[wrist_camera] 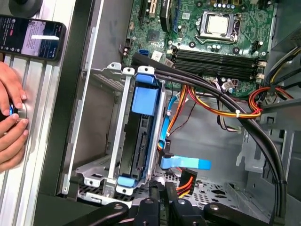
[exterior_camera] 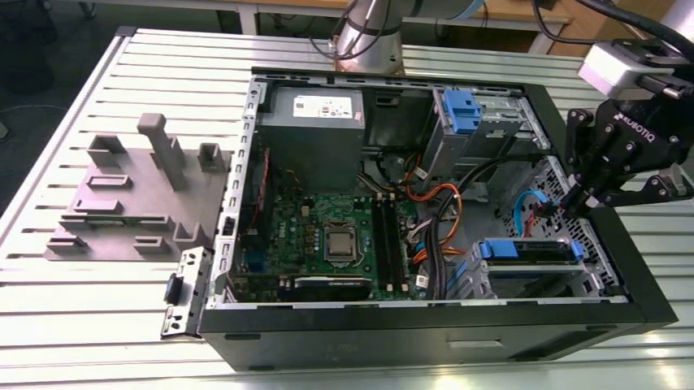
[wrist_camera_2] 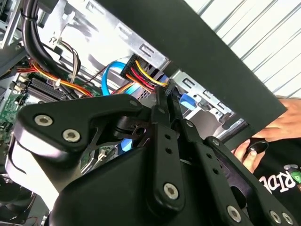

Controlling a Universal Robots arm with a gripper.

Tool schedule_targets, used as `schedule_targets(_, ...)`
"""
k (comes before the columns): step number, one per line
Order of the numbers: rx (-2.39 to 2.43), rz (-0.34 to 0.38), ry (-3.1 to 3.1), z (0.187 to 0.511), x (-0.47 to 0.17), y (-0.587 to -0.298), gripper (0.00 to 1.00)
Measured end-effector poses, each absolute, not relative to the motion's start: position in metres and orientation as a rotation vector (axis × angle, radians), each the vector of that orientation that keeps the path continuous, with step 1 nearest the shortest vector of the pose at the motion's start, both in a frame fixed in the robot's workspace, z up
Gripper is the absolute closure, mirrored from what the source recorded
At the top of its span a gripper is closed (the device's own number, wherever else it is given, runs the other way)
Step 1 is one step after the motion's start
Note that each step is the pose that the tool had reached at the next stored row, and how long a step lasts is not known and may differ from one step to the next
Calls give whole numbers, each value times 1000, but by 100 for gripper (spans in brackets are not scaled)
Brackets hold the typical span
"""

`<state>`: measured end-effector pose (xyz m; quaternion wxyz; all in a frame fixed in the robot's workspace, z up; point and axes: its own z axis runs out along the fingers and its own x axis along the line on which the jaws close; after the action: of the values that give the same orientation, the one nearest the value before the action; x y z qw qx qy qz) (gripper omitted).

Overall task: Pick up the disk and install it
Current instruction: 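Insert the first disk wire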

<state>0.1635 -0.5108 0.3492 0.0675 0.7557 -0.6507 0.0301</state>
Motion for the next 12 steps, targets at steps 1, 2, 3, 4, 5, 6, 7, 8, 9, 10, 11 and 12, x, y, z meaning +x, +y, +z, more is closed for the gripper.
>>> schedule_targets(1, 2278, 91, -1961, 349, 163, -511, 83)
schedule_targets(2, 2278, 91, -1961, 349, 162, -511, 83)
schedule_targets(3, 2278, 91, -1961, 349, 162, -511, 83)
schedule_targets(4, 2278, 91, -1961, 349, 161, -512, 83)
schedule_targets(5, 2278, 92, -1961, 349, 160, -513, 83)
schedule_targets(6, 2278, 92, -1961, 349, 159, -513, 83)
schedule_targets(7, 2278, 93, -1961, 349, 158, -514, 83)
schedule_targets(8, 2278, 93, -1961, 349, 157, -514, 83)
schedule_targets(9, 2278, 93, -1961, 349, 157, -515, 83)
schedule_targets(10, 2278, 94, -1961, 349, 156, -516, 83)
schedule_targets(11, 2278, 95, -1961, 349, 155, -517, 83)
schedule_targets(12, 2279, 97, -1962, 349, 155, -519, 83)
